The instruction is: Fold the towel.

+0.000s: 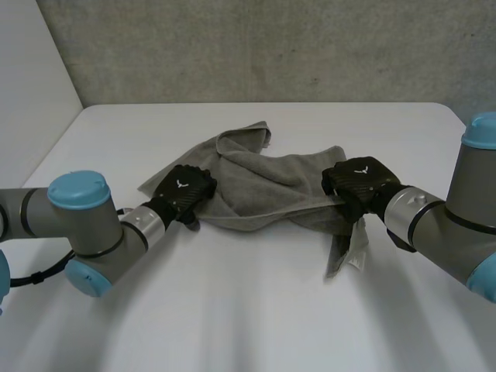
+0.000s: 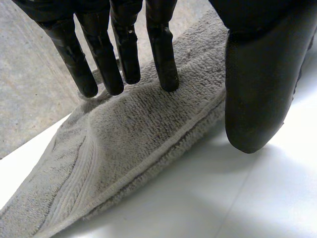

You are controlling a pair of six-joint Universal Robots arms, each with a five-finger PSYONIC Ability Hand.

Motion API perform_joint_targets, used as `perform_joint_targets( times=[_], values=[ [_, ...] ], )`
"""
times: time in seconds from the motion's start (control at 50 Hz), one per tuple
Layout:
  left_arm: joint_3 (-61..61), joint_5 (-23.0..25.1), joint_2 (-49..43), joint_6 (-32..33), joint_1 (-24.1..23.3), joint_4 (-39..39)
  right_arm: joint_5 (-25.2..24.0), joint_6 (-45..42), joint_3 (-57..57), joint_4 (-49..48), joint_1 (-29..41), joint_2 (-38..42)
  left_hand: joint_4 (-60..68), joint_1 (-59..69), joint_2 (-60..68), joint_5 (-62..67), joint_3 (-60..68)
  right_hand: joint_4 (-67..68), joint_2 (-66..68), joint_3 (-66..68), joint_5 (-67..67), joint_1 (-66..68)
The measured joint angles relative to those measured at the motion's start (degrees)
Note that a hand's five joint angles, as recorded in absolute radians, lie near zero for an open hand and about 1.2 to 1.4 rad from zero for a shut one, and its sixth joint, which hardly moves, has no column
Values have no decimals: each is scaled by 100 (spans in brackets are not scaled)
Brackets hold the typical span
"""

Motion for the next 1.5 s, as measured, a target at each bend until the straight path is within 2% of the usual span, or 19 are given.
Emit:
perform_joint_targets(
  times=[0.24,0.32,0.48,0.56,0.64,0.78,0.92,1.0,1.02,1.08,1.2,1.28,1.3,1.32,1.36,1.4,1.5],
  values=[
    [185,-15,-111,17,16,-49,92,231,-94,-22,-138,78,1,14,2,111,0,0,0,0,0,0],
    [244,-18,-139,15,19,-48,103,253,-124,-19,-148,114,199,362,248,469,189,0,0,0,0,0],
    [546,-30,-303,11,23,-54,119,253,-139,-3,-202,139,2363,2451,2387,2535,2312,0,0,0,0,0],
    [707,-88,-359,23,29,-63,121,253,-140,7,-248,128,4329,4223,4333,4379,4258,0,0,0,0,0],
    [817,-192,-340,27,61,-117,121,256,-151,22,-299,84,4762,4302,4675,4587,4616,0,0,0,0,0],
    [800,-296,305,-12,250,-493,116,283,-357,168,-314,-233,4780,4302,4739,4612,4671,0,0,0,0,0],
    [185,-248,1699,-101,489,-713,46,378,-628,599,-336,-825,4781,4302,4739,4612,4671,0,0,0,0,0],
    [-186,-228,2177,-180,612,-680,48,350,-580,743,-327,-777,4781,4302,4750,4651,4672,-603,-383,-530,-597,-492],
    [-409,-210,2347,-227,701,-659,70,276,-485,813,-322,-624,4781,4302,4759,4705,4672,-2154,-2034,-2113,-2224,-2114],
    [-712,-160,2487,-278,840,-642,124,87,-309,853,-330,-393,4781,4302,4764,4727,4683,-3338,-3263,-3307,-3481,-3355],
    [-1214,76,2654,-335,1155,-633,371,-480,103,834,-420,-144,4781,4303,4772,4727,4690,-3715,-3539,-3629,-3891,-3643],
    [-1485,244,2845,-360,1334,-659,612,-754,338,808,-476,-146,4782,4303,4772,4728,4696,-3406,-3242,-3309,-3407,-3295],
    [-1561,276,2925,-375,1363,-672,665,-796,399,799,-483,-178,4782,4303,4772,4728,4697,-2548,-2408,-2507,-2532,-2495],
    [-1586,285,2957,-382,1372,-674,678,-807,420,795,-485,-192,4782,4303,4772,4728,4697,-2405,-2179,-2288,-2389,-2282],
    [-1718,317,3140,-437,1399,-690,701,-841,512,778,-491,-278,4782,4303,4772,4727,4697,-803,-601,-748,-823,-704],
    [-1798,332,3286,-503,1405,-696,679,-853,558,777,-491,-349,4782,4303,4772,4728,4697,-177,-33,-136,-122,-97],
    [-1958,393,3810,-765,1399,-715,549,-862,557,860,-496,-654,4783,4303,4774,4728,4697,23,33,22,16,-61]
  ],
)
